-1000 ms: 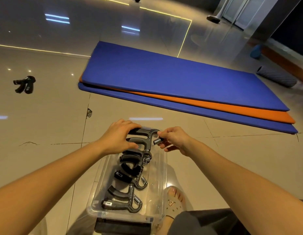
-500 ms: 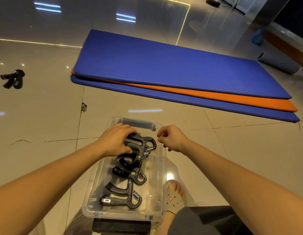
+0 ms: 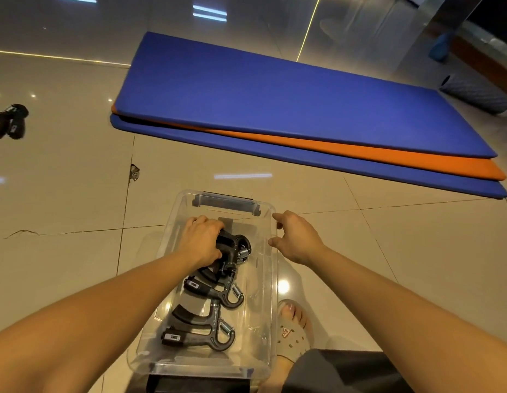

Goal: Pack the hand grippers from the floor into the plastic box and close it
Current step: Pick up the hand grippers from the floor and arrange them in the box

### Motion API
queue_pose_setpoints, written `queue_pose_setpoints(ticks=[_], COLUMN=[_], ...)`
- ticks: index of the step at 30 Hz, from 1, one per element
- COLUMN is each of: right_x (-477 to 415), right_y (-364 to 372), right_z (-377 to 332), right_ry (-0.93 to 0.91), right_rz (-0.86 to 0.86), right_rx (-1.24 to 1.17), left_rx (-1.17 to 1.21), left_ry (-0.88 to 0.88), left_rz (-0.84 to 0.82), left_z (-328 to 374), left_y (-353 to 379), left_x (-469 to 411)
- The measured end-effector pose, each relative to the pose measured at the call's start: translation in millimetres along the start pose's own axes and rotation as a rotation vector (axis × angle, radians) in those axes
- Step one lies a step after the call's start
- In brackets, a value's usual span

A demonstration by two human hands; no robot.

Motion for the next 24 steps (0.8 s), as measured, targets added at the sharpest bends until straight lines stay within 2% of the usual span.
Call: queue_pose_setpoints(ticks=[7, 24], right_x=[-6, -6], right_y=[2, 6], right_z=[6, 9], right_ry=[-0.016, -0.027], right_rz=[-0.008, -0.019], right_rx=[-0.037, -0.093], left_rx=[-0.300, -0.387], left_ry=[0.023, -0.031], left_rz=[0.048, 0.008], left_z=[5, 3], left_y=[19, 13], left_x=[7, 9])
Point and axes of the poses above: each hand's wrist, its own x-axis away from the middle knuckle, its own y-axis out of the palm, z = x × y, the point moved 7 cm from there along -x, towards the middle knuckle, and after that the axes turned 3 degrees about -x, right-handed, at the moved point
